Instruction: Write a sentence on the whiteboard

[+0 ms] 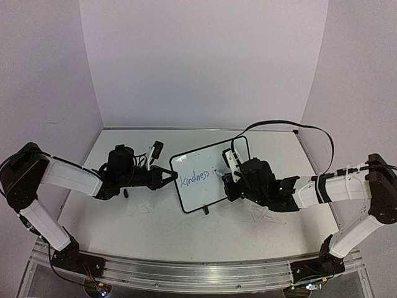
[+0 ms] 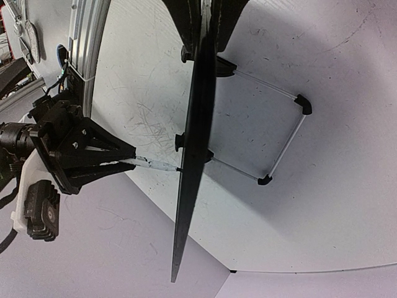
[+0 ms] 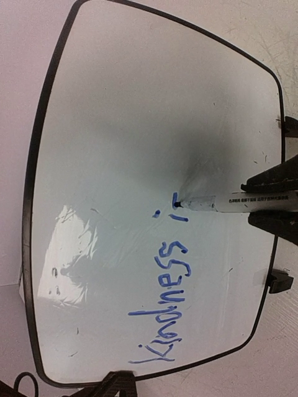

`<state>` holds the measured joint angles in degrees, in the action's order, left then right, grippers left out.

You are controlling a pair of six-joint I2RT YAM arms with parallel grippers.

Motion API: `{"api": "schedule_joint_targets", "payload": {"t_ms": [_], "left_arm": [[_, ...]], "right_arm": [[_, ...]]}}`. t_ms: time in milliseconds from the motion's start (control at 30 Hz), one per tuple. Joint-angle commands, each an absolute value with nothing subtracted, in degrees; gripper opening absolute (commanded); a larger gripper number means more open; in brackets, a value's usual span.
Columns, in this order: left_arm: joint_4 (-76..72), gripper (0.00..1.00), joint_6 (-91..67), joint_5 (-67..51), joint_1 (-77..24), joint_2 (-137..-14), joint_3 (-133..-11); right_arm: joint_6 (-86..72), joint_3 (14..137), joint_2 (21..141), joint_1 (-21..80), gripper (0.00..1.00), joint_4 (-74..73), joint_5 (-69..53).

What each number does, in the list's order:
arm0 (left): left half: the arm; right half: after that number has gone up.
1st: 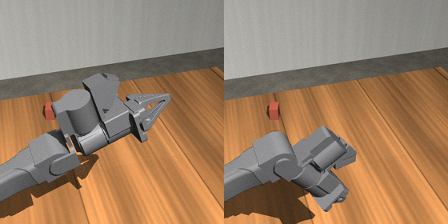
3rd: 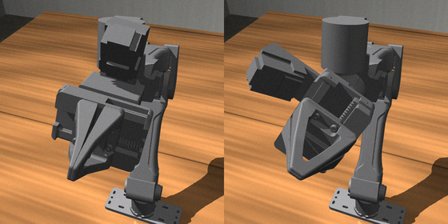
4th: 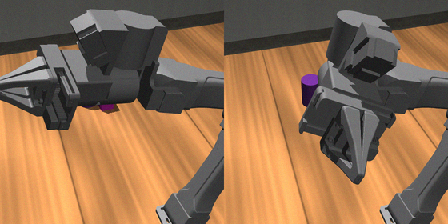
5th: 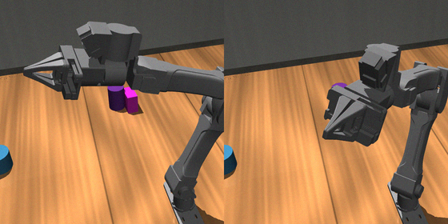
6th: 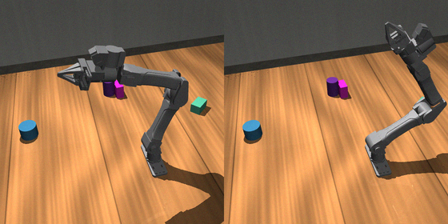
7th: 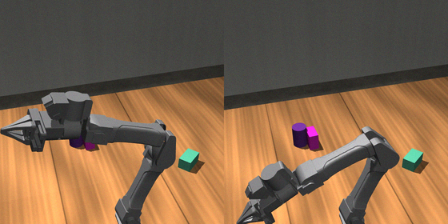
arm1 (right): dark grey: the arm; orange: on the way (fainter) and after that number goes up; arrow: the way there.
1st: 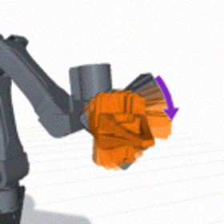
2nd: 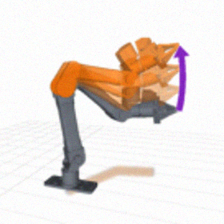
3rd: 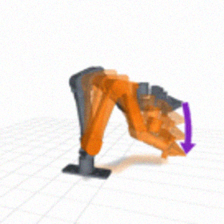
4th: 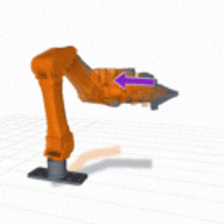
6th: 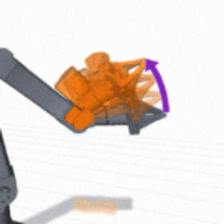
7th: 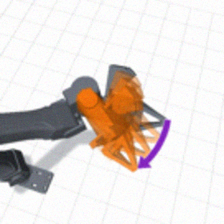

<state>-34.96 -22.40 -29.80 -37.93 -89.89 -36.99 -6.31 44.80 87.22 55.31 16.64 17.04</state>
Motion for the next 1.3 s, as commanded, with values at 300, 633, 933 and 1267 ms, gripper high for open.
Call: {"api": "schedule_joint_targets", "payload": {"t_ms": [300, 633, 933, 1267], "left_arm": [[-32.91, 0.0, -21.27, -29.69, -37.88, -87.92, -37.23], [-32.91, 0.0, -21.27, -29.93, -37.88, -88.3, -37.62], [-32.89, 0.0, -21.3, -29.81, -37.88, -88.08, -37.58], [-32.82, 0.0, -21.27, -29.73, -37.88, -88.06, -37.53]], "right_arm": [[-7.21, 43.84, 86.66, 55.22, 0.0, 16.17, 19.65], [-7.44, 43.34, 86.29, 55.23, 0.0, 15.82, 19.64], [-7.05, 43.35, 85.94, 55.49, 0.0, 15.91, 17.5], [-7.12, 43.94, 85.95, 56.76, 0.0, 16.18, 17.22]]}}
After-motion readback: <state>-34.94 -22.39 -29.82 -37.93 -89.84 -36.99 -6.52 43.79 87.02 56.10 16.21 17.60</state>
